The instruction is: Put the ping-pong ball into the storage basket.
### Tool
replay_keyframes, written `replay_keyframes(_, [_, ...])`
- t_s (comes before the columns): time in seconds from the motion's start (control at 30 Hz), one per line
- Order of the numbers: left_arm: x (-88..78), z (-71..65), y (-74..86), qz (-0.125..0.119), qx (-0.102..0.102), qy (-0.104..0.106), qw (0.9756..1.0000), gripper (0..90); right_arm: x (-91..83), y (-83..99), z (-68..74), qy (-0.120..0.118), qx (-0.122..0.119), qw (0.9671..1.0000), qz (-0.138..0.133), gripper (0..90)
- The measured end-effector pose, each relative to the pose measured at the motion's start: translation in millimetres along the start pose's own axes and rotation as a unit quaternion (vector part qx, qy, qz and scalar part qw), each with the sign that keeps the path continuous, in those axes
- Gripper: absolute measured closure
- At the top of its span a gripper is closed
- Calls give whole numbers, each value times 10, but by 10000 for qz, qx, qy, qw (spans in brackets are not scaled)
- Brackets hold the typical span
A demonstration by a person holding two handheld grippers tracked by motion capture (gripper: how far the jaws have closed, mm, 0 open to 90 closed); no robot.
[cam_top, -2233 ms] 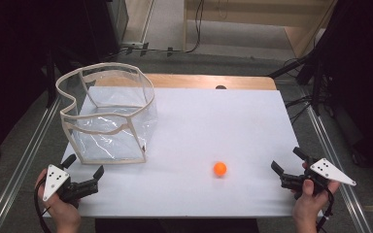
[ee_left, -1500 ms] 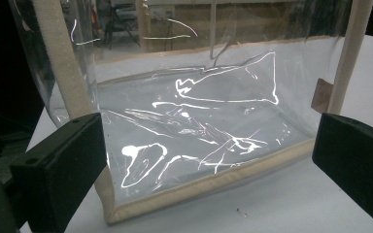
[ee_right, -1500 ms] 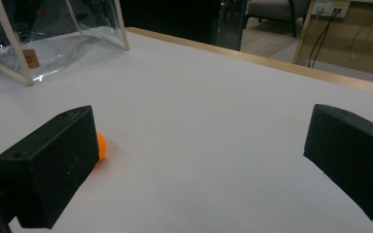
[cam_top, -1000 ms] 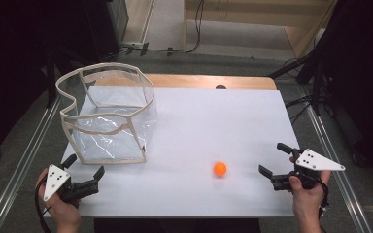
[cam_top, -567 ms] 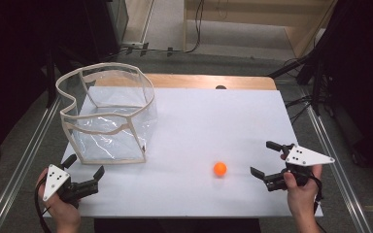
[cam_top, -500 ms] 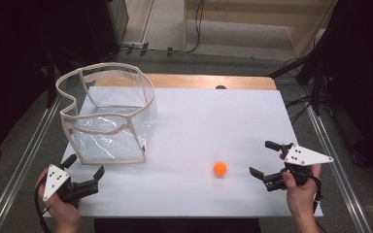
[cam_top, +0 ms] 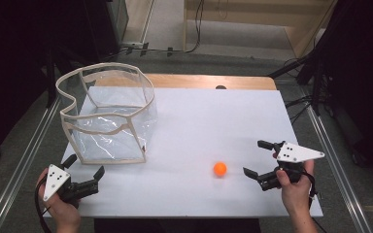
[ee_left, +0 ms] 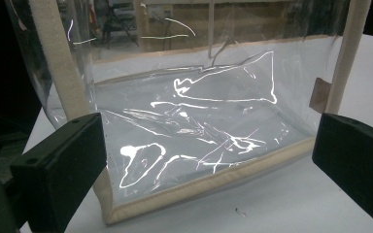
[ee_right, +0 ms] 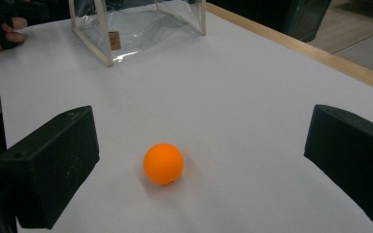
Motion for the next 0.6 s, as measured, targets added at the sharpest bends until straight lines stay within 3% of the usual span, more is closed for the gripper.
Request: replay_keyframes(0.6, [0, -4, -1, 5, 23, 4, 10000, 0, 154, -55, 91, -130, -197, 9992, 310, 0])
Point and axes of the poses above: each handheld gripper's, and its own axes: x roughly forward along the jaws, y roughly out of its underside, z roughly to its left, the point moved 7 cm from there along x, roughly forward along the jaws, and after that the axes turned 12 degrees about x, right-handed, at the moved point
